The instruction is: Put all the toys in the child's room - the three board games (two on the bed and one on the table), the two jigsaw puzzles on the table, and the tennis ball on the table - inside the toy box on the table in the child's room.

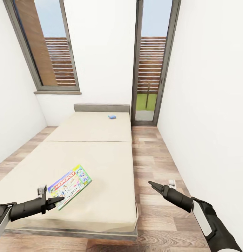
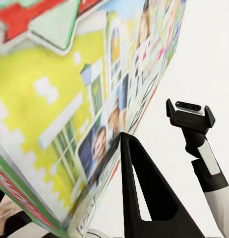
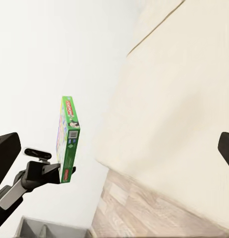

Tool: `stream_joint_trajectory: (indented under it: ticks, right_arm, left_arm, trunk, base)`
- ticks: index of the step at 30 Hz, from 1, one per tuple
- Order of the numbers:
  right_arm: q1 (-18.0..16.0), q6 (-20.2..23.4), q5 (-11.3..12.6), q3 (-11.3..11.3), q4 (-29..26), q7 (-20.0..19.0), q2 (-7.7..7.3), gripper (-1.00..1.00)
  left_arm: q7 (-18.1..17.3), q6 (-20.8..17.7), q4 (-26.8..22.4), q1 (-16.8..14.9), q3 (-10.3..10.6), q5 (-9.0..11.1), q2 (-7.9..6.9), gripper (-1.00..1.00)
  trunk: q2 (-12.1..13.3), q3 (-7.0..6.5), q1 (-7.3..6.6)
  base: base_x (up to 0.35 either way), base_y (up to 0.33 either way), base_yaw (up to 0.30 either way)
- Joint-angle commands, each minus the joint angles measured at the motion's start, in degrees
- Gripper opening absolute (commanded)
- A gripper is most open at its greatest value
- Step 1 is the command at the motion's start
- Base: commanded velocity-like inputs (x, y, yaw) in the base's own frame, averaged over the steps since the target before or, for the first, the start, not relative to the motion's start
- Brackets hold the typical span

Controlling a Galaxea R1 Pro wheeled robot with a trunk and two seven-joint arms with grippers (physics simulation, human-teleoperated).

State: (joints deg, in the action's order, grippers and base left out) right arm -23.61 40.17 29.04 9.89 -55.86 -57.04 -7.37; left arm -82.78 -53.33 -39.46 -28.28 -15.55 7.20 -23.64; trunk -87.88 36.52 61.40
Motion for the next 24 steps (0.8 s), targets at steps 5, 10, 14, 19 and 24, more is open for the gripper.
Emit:
stream_joint_trajectory:
  ticks: [5,10,14,19,24]
  right_arm:
    - [0.0,0.3,0.2,0.0,-0.2,0.1,0.05,1.00]
    - [0.0,0.3,0.2,0.0,-0.2,0.3,0.07,1.00]
    - [0.0,0.2,0.2,0.0,-0.2,0.5,0.07,1.00]
    - [0.0,0.2,-0.1,0.0,-0.2,0.5,0.15,1.00]
    - [0.0,0.2,-0.3,0.0,-0.2,0.6,0.18,1.00]
  left_arm:
    - [-0.1,-0.5,0.0,0.0,0.0,0.0,-0.01,-1.00]
    - [-0.1,-0.5,0.0,0.0,0.0,0.0,-0.01,-1.00]
    - [-0.1,-0.5,0.0,0.0,0.0,0.0,0.04,-1.00]
    - [0.0,-0.5,0.0,0.0,0.0,-0.1,0.08,-1.00]
    - [0.1,-0.5,0.0,0.0,0.0,-0.1,0.08,-1.00]
  trunk:
    - [2.0,-0.85,-1.13]
    - [4.0,-1.75,-2.23]
    - [5.6,-2.47,-3.11]
    - [7.6,-3.36,-4.21]
    - [9.6,-4.26,-5.31]
  base:
    - [-0.141,0.000,0.176]
    - [-0.024,0.000,0.273]
    - [-0.004,0.000,0.289]
    - [-0.001,0.000,0.292]
    - [0.000,0.000,0.292]
